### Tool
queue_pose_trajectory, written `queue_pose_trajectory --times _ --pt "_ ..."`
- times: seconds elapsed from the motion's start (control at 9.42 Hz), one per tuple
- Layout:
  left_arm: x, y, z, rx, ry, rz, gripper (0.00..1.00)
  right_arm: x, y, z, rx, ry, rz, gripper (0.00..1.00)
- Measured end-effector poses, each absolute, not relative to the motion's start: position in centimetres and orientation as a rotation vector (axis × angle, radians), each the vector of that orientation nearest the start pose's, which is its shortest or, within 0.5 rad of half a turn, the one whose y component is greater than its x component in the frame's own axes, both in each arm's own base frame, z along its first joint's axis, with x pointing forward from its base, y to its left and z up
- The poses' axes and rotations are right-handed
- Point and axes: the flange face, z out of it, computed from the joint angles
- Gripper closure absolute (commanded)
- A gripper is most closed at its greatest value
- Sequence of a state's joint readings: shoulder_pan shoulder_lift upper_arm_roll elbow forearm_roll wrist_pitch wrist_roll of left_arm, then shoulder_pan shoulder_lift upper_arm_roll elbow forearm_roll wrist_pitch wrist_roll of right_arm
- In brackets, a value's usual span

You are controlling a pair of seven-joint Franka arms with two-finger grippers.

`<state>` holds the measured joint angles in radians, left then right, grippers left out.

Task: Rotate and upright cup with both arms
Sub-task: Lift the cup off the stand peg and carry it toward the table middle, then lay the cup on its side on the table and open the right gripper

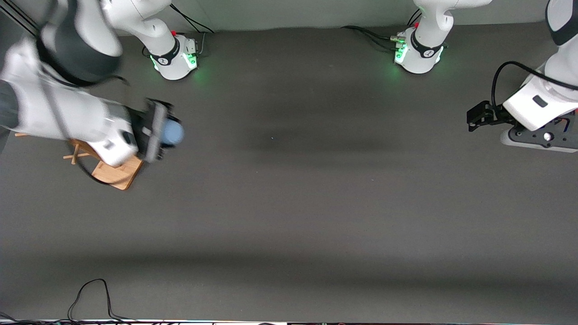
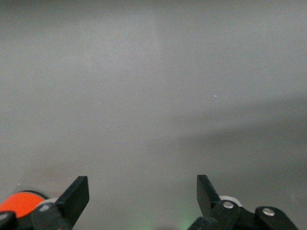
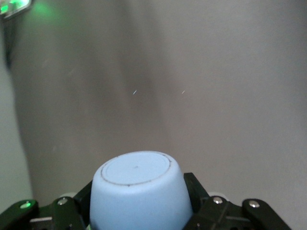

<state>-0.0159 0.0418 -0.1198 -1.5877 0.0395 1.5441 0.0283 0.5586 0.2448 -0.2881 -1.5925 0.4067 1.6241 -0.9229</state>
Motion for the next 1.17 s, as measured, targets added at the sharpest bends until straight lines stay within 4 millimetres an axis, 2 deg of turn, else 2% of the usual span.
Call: queue_pose_trajectory --times 0.11,0.21,0.32,0.42,0.64,0.74,0.85,1.06,1.17 --pt "56.1 -7.1 58.5 -3.089 0.256 0.147 0.0 58.6 26.2 45.8 -2.395 -1.394 0.102 0.6" --pt "56.3 -7.1 58.0 -3.089 0.258 0.161 0.0 59.4 29.8 42.7 -2.426 -1.275 0.081 0.6" --pt "56.4 -7.2 57.7 -3.088 0.261 0.169 0.0 60.2 32.2 39.7 -2.44 -1.115 0.067 0.6" --pt "56.4 -7.3 57.6 -3.088 0.261 0.174 0.0 60.8 33.8 37.4 -2.458 -0.936 0.065 0.6" --pt "56.6 -7.3 57.1 -3.088 0.263 0.188 0.0 61.1 37.2 34.4 -2.517 -0.622 0.038 0.6" --pt "56.7 -7.3 57.0 -3.087 0.264 0.193 0.0 60.3 40.4 32.5 -2.559 -0.468 0.01 0.6" --pt "56.6 -7.3 56.9 -3.087 0.264 0.2 0.0 58.8 44.6 30.4 -2.602 -0.332 -0.027 0.6" --pt "56.4 -7.1 56.7 -3.083 0.258 0.236 0.0 53.8 53.5 24.8 -2.649 -0.113 -0.083 0.6" --pt "56.3 -6.9 56.7 -3.082 0.252 0.25 0.0 52.0 56.3 22.3 -2.651 0.017 -0.106 0.6"
